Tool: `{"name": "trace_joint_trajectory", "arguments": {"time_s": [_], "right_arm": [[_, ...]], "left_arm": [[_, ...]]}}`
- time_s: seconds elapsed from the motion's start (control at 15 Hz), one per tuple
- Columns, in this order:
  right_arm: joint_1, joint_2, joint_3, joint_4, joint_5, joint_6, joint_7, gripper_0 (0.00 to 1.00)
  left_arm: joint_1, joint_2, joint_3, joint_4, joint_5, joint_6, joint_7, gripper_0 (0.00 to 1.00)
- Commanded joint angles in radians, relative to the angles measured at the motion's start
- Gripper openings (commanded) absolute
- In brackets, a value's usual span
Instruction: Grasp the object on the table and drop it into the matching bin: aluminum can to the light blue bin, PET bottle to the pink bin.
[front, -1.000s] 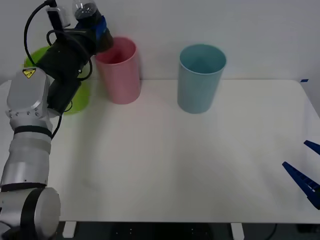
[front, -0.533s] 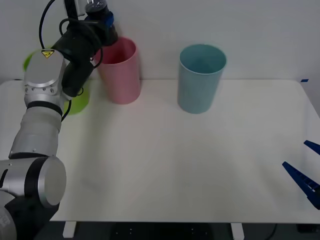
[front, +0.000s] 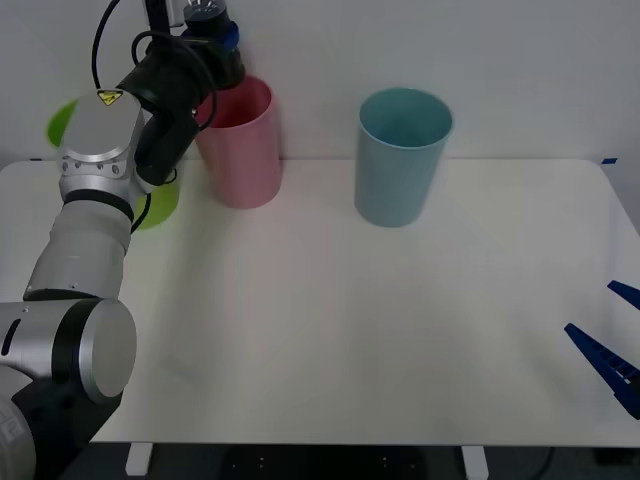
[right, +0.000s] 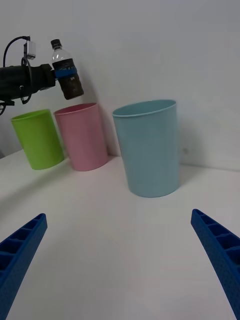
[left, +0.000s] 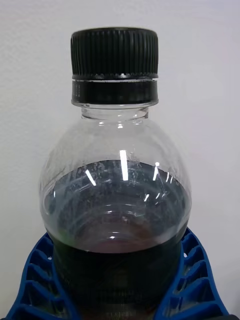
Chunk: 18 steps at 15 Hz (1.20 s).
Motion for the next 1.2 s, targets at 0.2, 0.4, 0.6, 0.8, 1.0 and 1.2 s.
{"name": "trace_joint_trajectory", "arguments": {"time_s": [0.2,0.4,0.6,0.8,1.0,1.2], "right_arm": [[0.0,0.0,0.0,0.0,0.0,0.0,0.0,1.0],[0.0,0.0,0.0,0.0,0.0,0.0,0.0,1.0],[0.0,0.0,0.0,0.0,0.0,0.0,0.0,1.0],[0.0,0.0,0.0,0.0,0.0,0.0,0.0,1.0],[0.0,0.0,0.0,0.0,0.0,0.0,0.0,1.0],[0.0,0.0,0.0,0.0,0.0,0.0,0.0,1.0]], "left_arm": [[0.002,0.0,-0.001,0.0,0.023,0.003,0.0,1.0],[0.003,0.0,-0.001,0.0,0.035,0.004,0.0,1.0],[0.006,0.002,-0.001,0.0,0.047,0.004,-0.003,1.0],[0.02,0.006,-0.012,0.0,0.09,0.001,-0.015,1.0],[0.066,0.029,-0.05,-0.046,0.168,-0.002,-0.04,1.0],[0.117,0.037,-0.07,-0.092,0.23,-0.014,-0.058,1.0]]}}
